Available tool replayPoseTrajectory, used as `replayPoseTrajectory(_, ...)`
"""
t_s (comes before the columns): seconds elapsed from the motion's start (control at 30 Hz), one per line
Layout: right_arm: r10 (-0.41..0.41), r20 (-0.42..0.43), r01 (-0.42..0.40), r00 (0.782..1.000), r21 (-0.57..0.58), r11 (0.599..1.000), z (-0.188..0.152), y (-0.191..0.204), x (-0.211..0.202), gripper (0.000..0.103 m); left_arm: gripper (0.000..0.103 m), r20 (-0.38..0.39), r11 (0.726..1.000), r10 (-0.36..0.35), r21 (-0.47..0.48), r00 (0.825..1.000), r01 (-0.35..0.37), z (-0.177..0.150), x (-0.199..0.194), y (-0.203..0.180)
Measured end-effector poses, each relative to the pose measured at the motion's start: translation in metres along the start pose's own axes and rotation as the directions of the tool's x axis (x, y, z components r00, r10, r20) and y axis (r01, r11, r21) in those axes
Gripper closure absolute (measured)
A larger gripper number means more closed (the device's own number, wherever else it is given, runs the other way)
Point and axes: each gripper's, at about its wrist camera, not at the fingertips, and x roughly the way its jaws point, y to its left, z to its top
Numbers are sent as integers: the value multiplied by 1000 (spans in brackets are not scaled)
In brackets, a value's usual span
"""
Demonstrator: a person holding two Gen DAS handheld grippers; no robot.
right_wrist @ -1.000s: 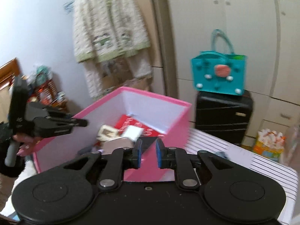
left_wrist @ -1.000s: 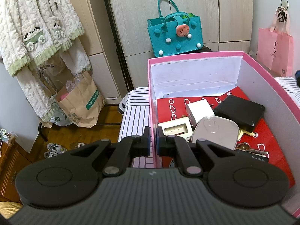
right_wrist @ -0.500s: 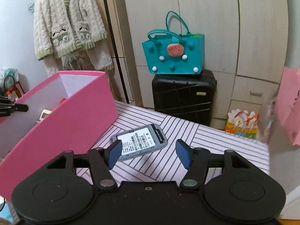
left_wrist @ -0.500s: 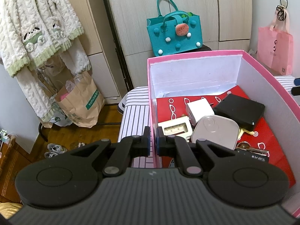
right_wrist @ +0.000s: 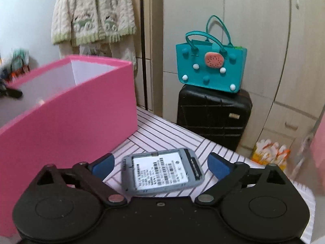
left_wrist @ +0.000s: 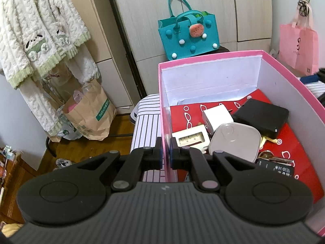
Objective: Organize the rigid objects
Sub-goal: 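Move the right gripper to the grey card reader and grasp it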
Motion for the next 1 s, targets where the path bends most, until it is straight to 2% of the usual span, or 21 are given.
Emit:
replayPoseTrajectory(0.07,-25,-14,24,1000,-72,997,0,7,10,1,97,6,1000,7,3,1000,-7,0,-1,-1)
replayPoseTrajectory(0.17,-20,-38,15,999,-140,990,0,11,22,1,97,9,1000,7,7,1000,-7,0,-2,-1)
replayPoseTrajectory(0.33,4,-82,-11,997,-78,997,2,-1,19,1,96,8,1000,-1,-1,1000,1,0,-3,0)
replayPoseTrajectory(0.47,67,-119,-70,991,-20,997,-5,-14,8,1,96,11,1000,-1,-13,1000,1,-1,-5,2)
replayPoseTrajectory(0.57,104,-156,-123,982,-115,986,-13,-13,-6,1,95,16,1000,-7,-29,1000,7,-1,-5,5)
replayPoseTrajectory(0.73,157,-163,-195,974,-250,948,-34,-14,-39,1,95,13,999,-18,-38,1000,18,0,-4,7)
replayPoseTrajectory(0.87,69,-155,-109,986,-271,956,-42,-23,-56,1,95,18,999,-18,-40,1000,19,-1,-4,7)
replayPoseTrajectory(1.0,-10,-179,-31,984,-228,973,-43,-34,-63,1,95,23,999,-24,-42,999,25,-1,-4,9)
